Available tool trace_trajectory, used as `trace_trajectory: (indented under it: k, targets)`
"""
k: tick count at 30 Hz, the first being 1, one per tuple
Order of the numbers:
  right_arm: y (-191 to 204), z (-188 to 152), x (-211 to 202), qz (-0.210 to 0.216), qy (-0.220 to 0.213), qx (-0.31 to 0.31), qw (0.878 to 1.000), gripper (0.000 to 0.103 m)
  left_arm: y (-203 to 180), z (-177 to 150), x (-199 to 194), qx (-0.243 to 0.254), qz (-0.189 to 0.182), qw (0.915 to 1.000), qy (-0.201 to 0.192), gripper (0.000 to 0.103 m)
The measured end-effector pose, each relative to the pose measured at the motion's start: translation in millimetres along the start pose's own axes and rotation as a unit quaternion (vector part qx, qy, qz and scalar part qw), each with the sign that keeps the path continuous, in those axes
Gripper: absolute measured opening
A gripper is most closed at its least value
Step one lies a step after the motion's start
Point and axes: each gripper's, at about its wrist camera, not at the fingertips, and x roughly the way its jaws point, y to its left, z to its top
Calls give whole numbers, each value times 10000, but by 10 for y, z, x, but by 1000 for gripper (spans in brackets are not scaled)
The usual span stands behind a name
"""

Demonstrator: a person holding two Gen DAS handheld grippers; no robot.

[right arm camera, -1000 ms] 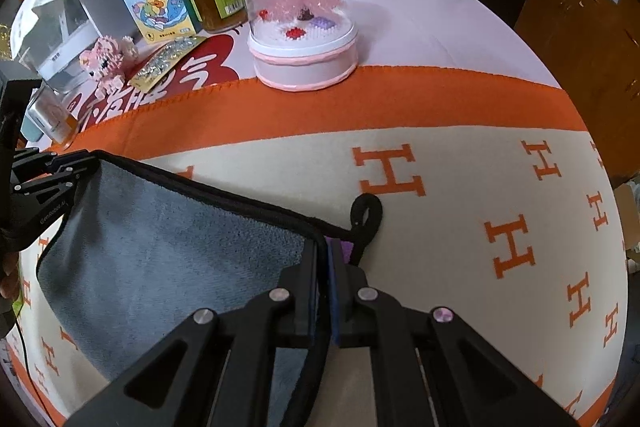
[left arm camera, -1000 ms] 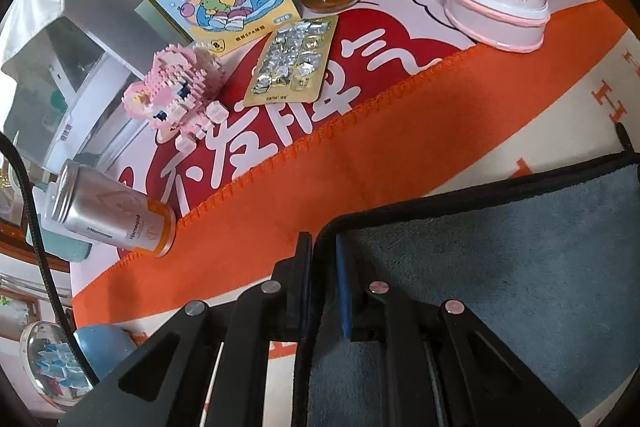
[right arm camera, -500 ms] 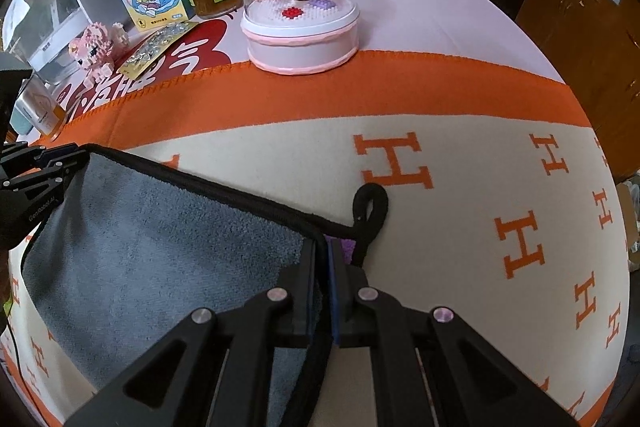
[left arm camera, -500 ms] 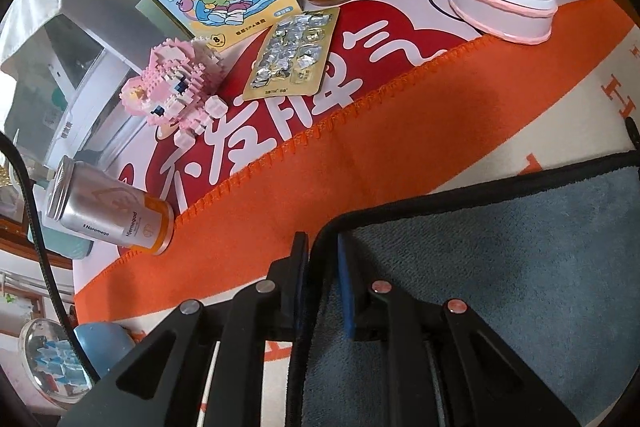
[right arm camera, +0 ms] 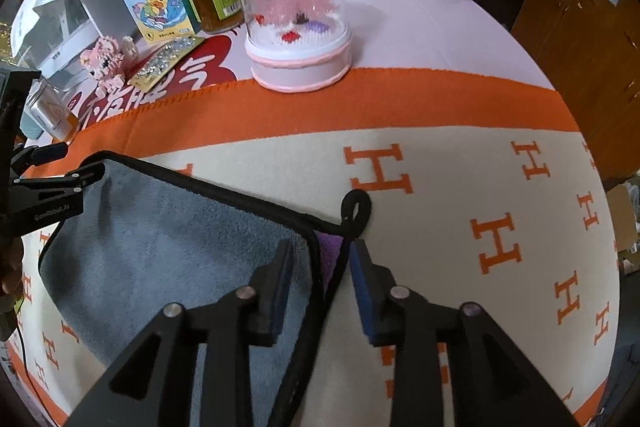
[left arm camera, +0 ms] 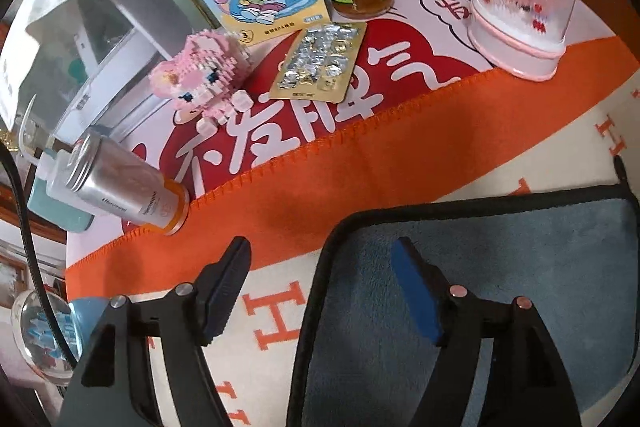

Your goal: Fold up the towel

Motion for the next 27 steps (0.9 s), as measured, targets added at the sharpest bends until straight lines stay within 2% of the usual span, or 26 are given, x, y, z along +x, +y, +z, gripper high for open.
trace_trajectory:
  k: [4,10,18,27]
  targets:
    - [34,-22,-111,-4,-95,-74,9999,30,66,-64,-95,-135,43,9999,-14,74]
    - [221,-84,-258,89,-192,-311,9993,30,162,-250,-274,-362,24,9993,-65,85]
    - [482,-245,-414,337,-309,-575,9973,30,303,-594,-497,-836,-178,9963,20,85]
    - [698,-451,-629,559,-498,-693,9948,30,419,-1047,-875,-1291,-320,9910,-133,87]
